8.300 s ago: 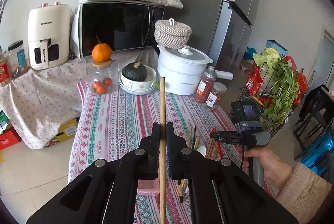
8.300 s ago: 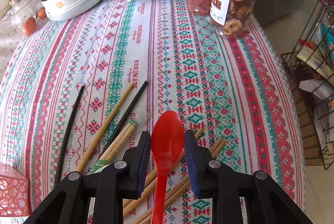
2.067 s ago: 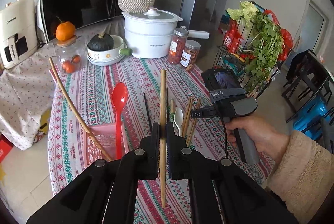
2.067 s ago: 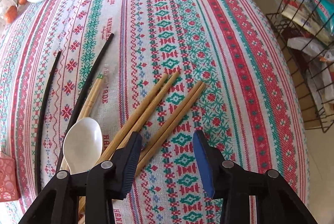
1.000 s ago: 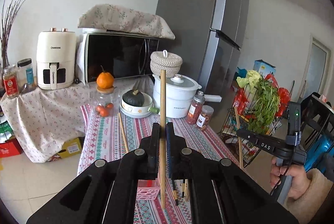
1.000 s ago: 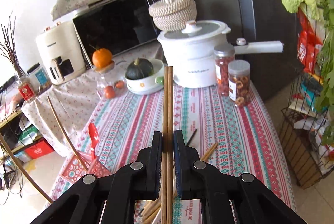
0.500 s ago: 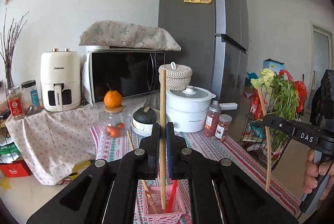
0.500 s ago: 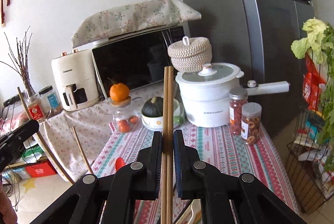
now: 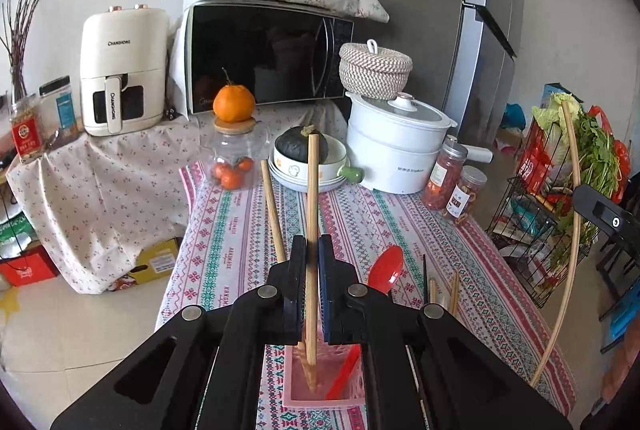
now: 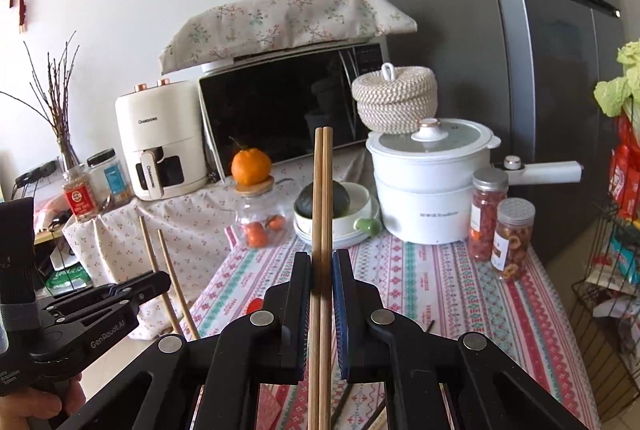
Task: Organize utensils
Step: 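Lower the two wooden chopsticks into the pink basket with the right tool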
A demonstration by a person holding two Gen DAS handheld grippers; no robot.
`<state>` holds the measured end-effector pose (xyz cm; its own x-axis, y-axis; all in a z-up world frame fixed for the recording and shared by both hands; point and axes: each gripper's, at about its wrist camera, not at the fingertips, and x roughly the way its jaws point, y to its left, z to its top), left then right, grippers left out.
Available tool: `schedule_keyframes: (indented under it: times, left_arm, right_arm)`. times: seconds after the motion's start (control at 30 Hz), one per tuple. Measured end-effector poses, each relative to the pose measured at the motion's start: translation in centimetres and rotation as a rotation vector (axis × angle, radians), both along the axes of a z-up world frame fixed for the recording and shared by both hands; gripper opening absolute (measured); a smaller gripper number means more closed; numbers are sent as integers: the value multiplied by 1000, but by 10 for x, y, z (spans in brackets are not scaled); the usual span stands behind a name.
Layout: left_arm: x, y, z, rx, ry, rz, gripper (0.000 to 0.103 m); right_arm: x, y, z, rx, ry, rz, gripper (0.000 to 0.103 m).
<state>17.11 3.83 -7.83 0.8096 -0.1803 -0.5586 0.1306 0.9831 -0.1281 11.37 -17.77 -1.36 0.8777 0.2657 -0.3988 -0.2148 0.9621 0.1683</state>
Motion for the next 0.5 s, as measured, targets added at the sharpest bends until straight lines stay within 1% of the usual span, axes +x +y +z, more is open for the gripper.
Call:
schedule_keyframes:
  times: [0.17,0.2,0.27,0.33,0.4,0.5]
  left_arm:
    - [-3,2,3,-17,25,-21,7]
    - [-5,3,5,-19,29,-25,9]
    - [-9,7,8,-18,37,-27,18]
    - [-15,12,12,-8,51,-10,36]
    - [-20,19,14,-8,69,8,42]
    - [-24,31,12,0,114,33,46]
  right_arm:
    - [2,8,1,18,-10,4,9]
    - [3,10,1,22,-13,5,9]
    - [4,14,2,32,-17,6,9]
    - [4,18,3,41,-25,5,9]
    - [6,24,3,51,-29,6,9]
    - [9,34,3,69,-35,2,9]
